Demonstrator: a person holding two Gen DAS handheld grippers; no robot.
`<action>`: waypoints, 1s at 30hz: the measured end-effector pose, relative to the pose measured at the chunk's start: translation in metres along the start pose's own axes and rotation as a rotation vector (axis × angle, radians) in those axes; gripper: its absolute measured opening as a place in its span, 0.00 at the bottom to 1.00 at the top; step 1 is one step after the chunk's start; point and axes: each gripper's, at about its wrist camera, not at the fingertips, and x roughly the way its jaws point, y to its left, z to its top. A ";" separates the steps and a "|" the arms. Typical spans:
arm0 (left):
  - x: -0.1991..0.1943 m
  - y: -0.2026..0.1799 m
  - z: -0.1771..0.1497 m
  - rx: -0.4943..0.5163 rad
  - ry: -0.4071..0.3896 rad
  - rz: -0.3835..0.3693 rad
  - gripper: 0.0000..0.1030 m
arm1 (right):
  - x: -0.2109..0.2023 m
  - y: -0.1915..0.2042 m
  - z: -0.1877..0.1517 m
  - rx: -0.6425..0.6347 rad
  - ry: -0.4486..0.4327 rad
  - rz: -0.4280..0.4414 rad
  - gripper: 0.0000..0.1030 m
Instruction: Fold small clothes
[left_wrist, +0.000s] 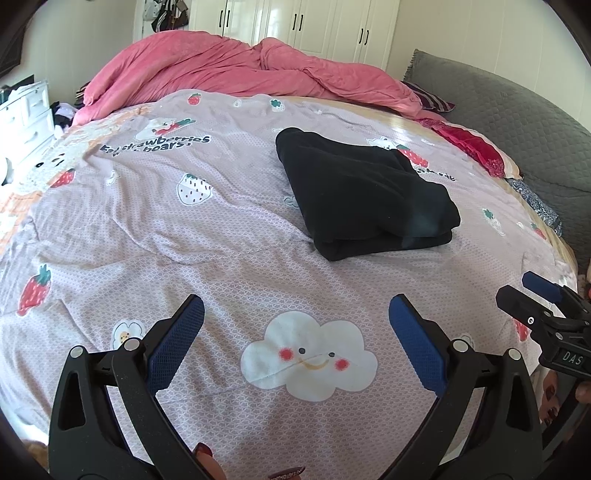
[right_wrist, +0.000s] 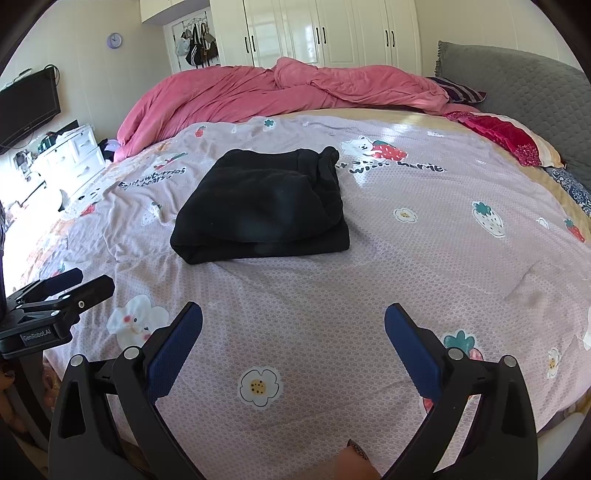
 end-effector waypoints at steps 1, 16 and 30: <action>0.000 0.000 0.000 0.000 0.001 0.000 0.91 | 0.000 -0.001 0.000 0.000 0.000 -0.001 0.96; -0.001 0.001 -0.002 0.004 -0.005 -0.018 0.91 | 0.002 0.001 -0.003 -0.020 0.001 -0.059 0.96; -0.006 0.127 0.019 -0.252 0.034 0.087 0.91 | -0.060 -0.157 -0.072 0.467 0.000 -0.602 0.96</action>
